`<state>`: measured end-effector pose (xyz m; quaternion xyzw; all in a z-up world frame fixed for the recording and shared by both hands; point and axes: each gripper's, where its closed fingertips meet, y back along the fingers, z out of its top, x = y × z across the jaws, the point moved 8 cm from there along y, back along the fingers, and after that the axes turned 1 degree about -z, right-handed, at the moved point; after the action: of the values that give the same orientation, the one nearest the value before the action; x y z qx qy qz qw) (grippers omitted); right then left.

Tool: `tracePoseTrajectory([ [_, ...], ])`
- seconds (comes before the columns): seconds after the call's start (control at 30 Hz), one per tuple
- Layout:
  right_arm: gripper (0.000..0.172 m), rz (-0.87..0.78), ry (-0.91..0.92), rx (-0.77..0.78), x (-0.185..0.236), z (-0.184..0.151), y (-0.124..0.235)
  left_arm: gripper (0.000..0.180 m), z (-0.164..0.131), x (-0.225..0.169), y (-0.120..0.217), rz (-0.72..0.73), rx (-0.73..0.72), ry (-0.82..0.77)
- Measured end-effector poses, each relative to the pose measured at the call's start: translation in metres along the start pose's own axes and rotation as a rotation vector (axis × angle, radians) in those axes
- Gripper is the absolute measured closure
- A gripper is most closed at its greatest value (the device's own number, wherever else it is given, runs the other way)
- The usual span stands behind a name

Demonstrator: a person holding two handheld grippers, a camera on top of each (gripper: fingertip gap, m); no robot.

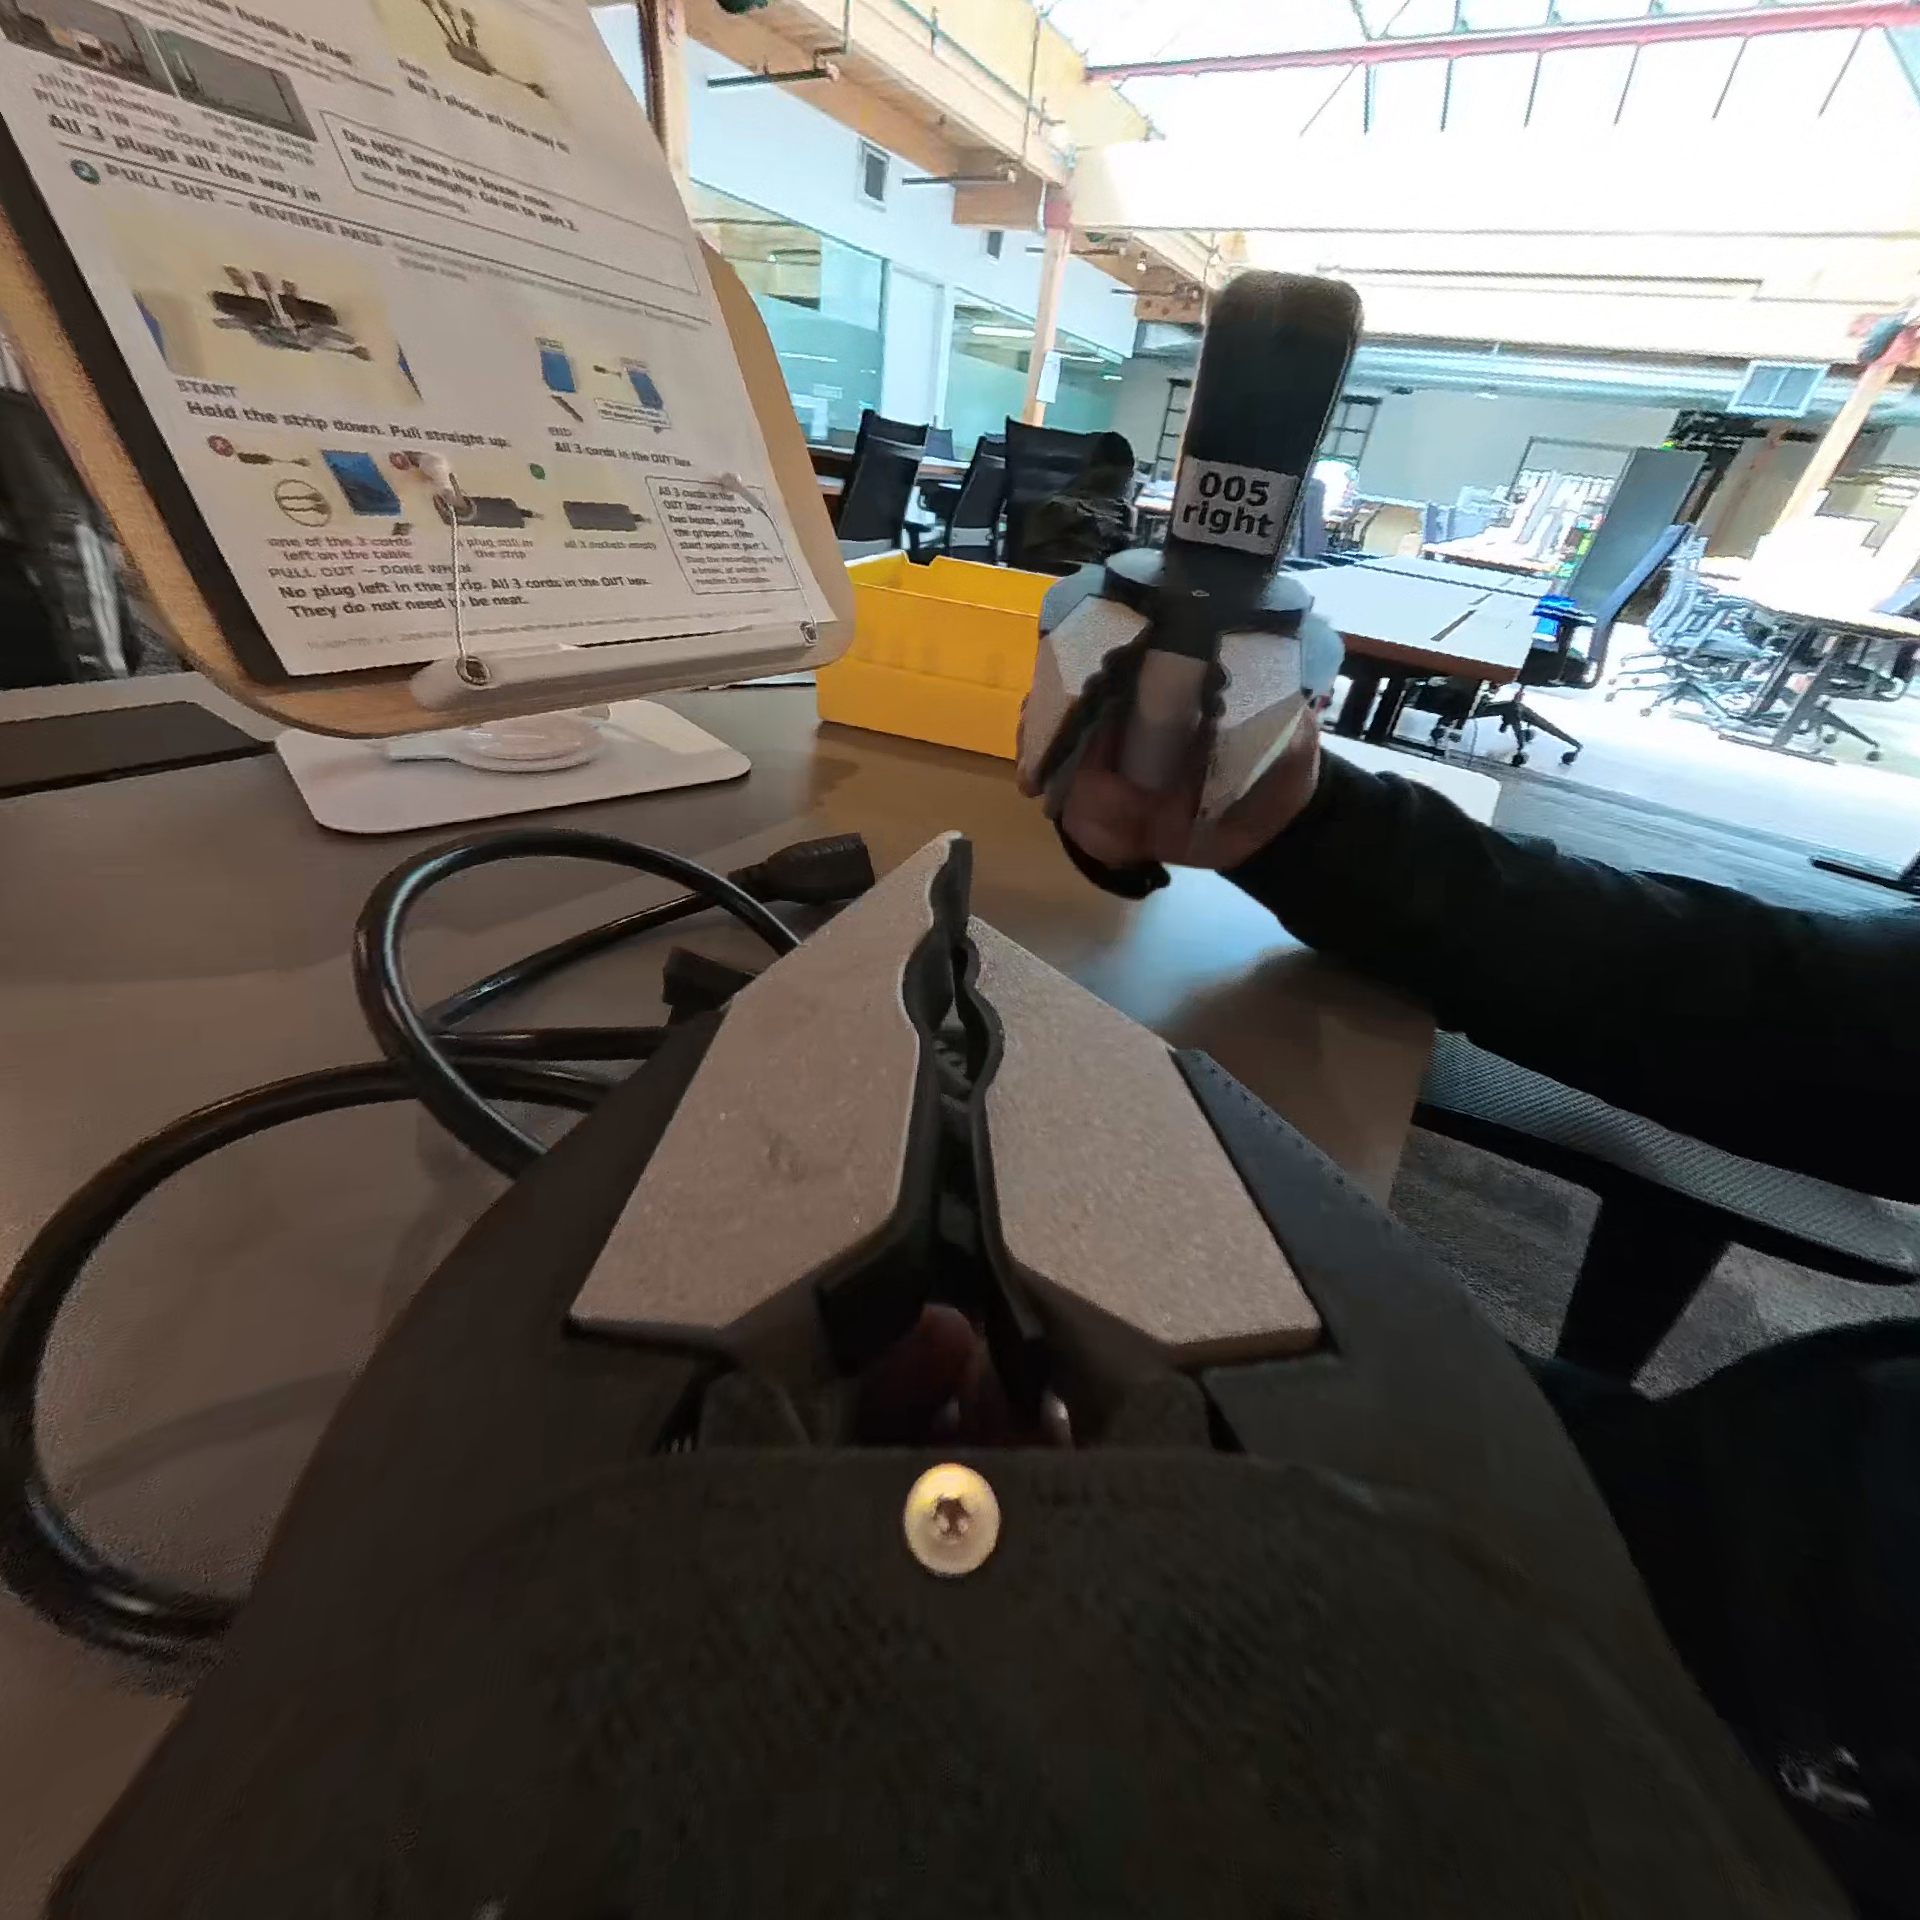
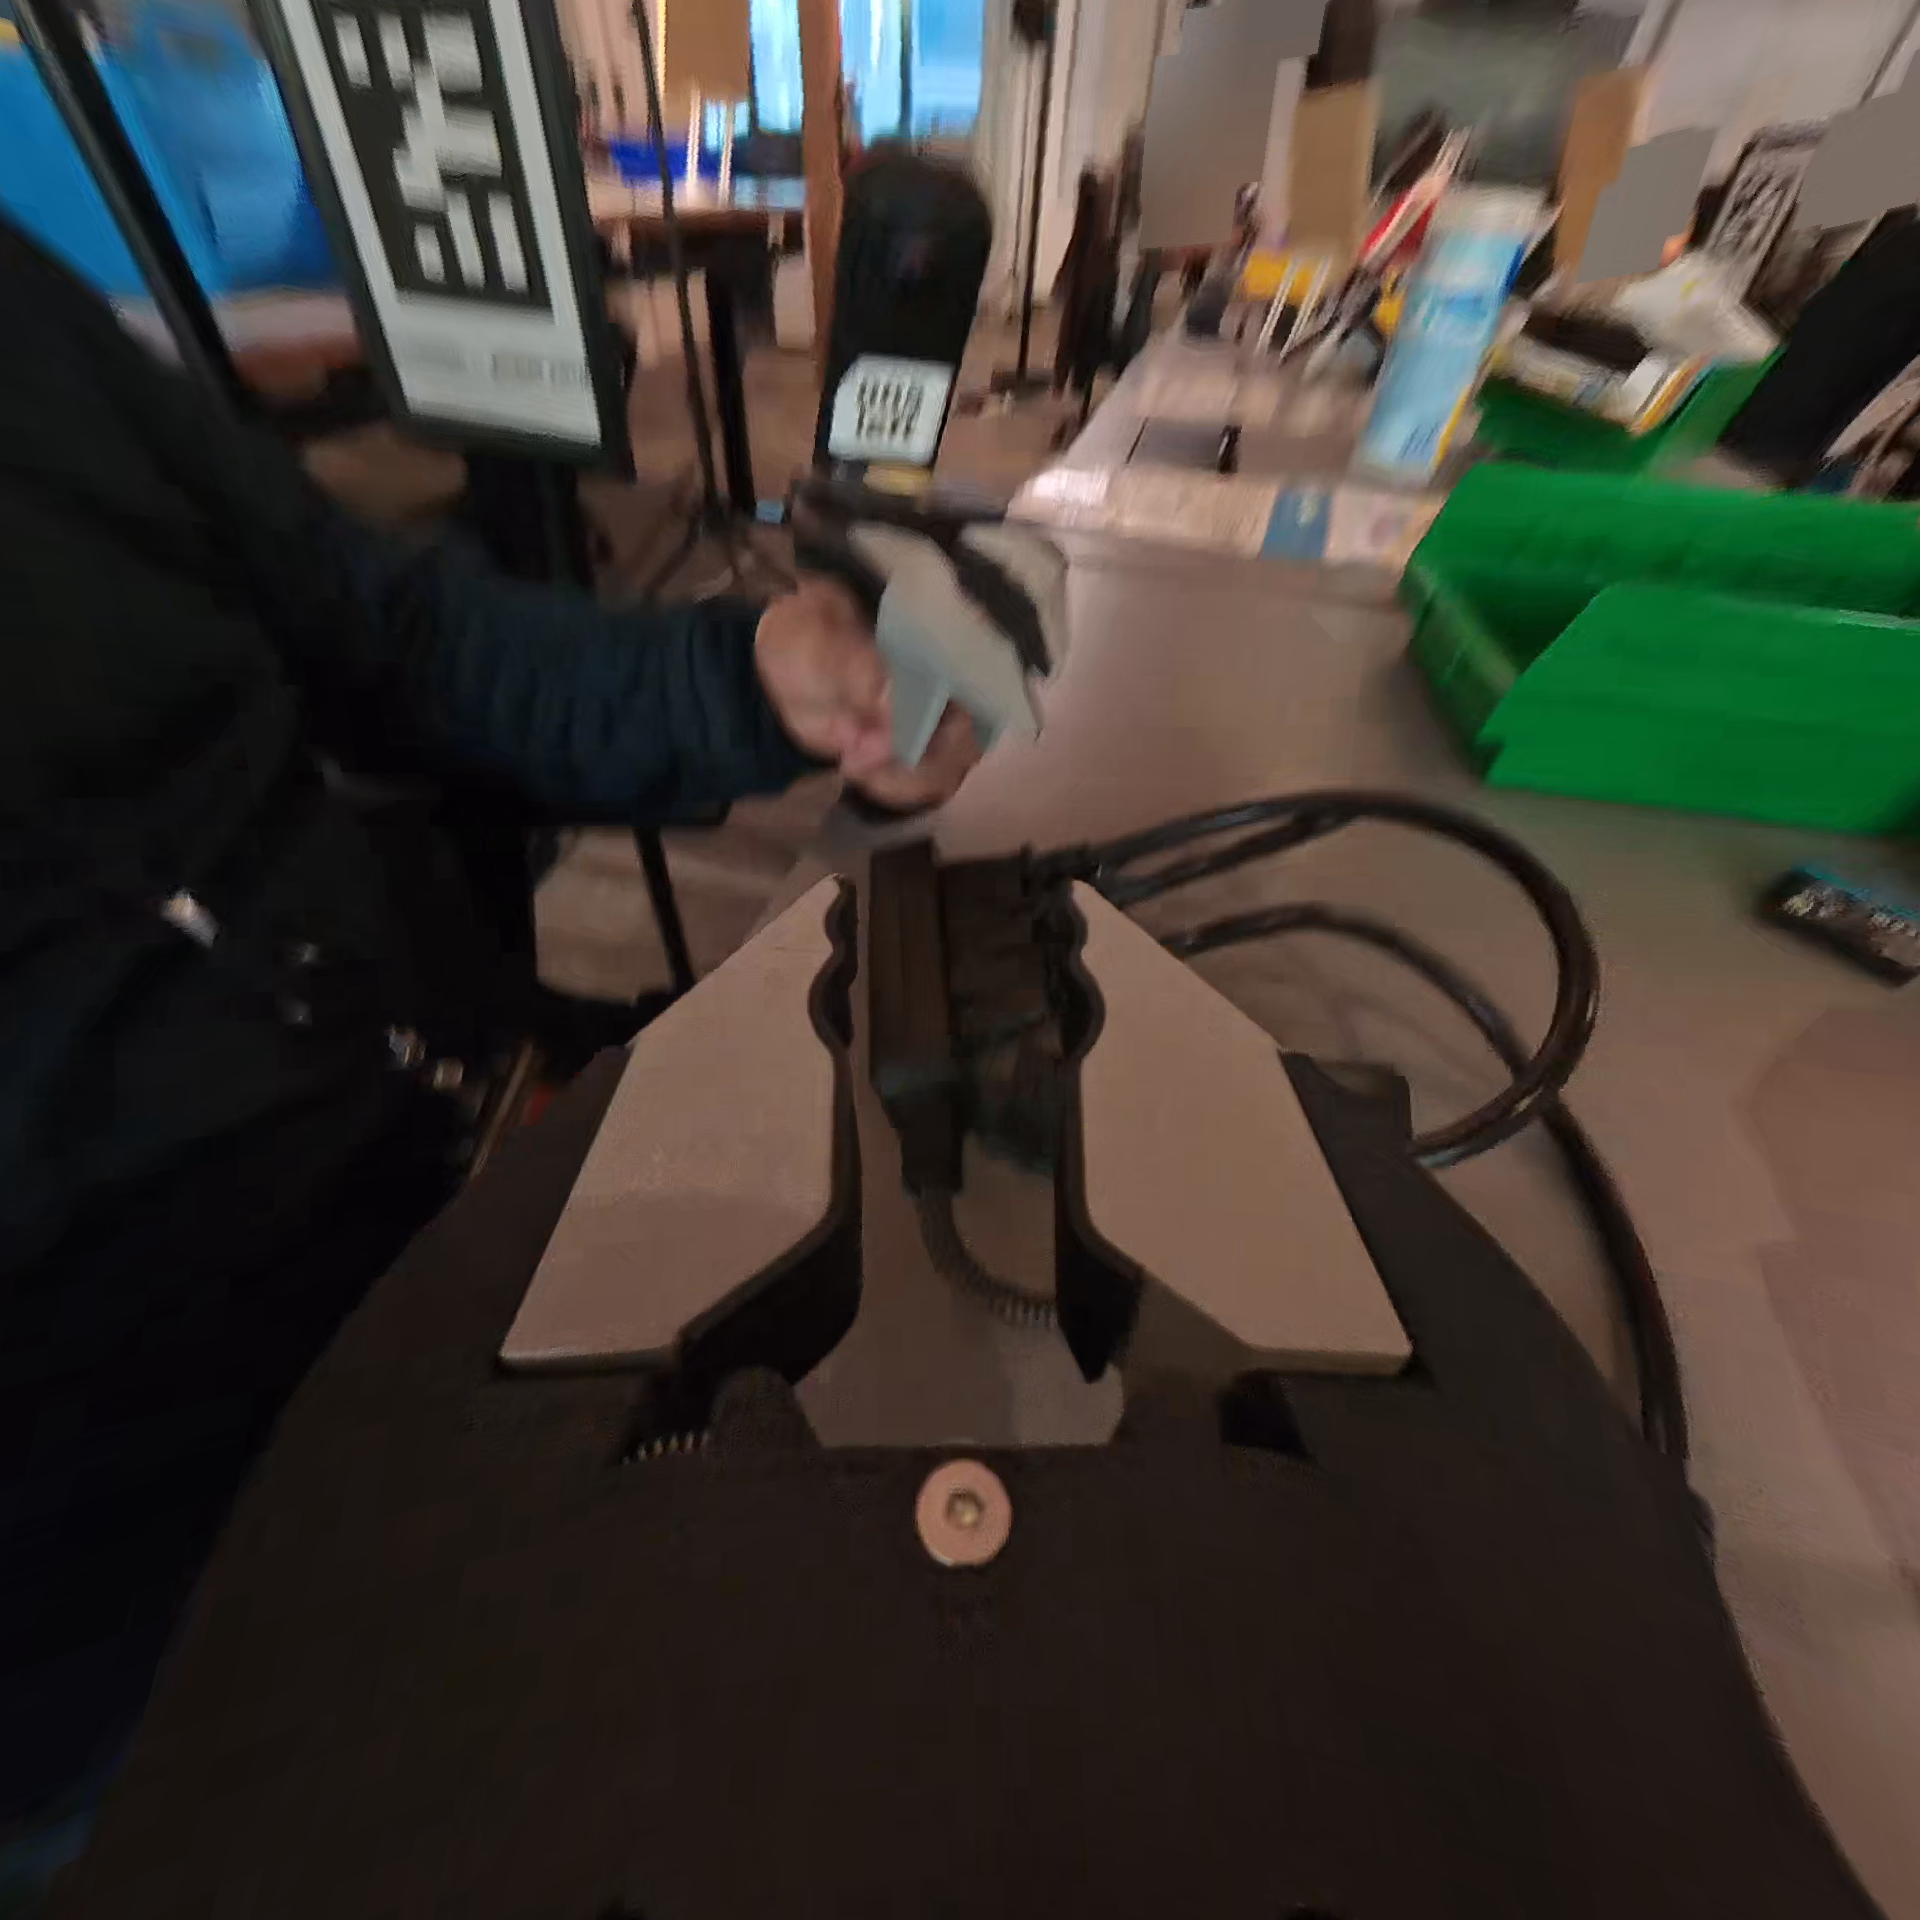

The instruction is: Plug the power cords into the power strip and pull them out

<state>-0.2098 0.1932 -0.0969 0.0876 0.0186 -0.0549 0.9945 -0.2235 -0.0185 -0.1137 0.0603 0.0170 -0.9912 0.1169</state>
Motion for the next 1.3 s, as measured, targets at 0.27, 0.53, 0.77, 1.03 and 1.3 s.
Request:
tracePoseTrajectory([
  [0.27, 0.132, -0.048, -0.063, 0.073, 0.001, -0.007, -0.059, 0.18, -0.012, -0.008, -0.021, 0.023, 0.018, 0.039],
  [0.53, 0.149, -0.048, -0.06, 0.093, 0.005, -0.01, -0.067, 0.18, -0.013, -0.009, -0.019, -0.071, 0.031, 0.082],
  [0.77, 0.17, 0.019, 0.074, 0.099, 0.017, -0.005, -0.065, 0.121, -0.013, -0.001, -0.008, -0.02, 0.046, 0.041],
  [1.03, 0.158, 0.01, -0.076, 0.03, -0.001, -0.012, -0.053, 0.067, -0.011, 0.007, 0.001, -0.083, 0.003, 0.178],
  [1.3, 0.16, -0.209, -0.096, -0.06, -0.024, -0.005, -0.026, 0.041, -0.009, 0.022, 0.015, -0.057, -0.016, 0.215],
])
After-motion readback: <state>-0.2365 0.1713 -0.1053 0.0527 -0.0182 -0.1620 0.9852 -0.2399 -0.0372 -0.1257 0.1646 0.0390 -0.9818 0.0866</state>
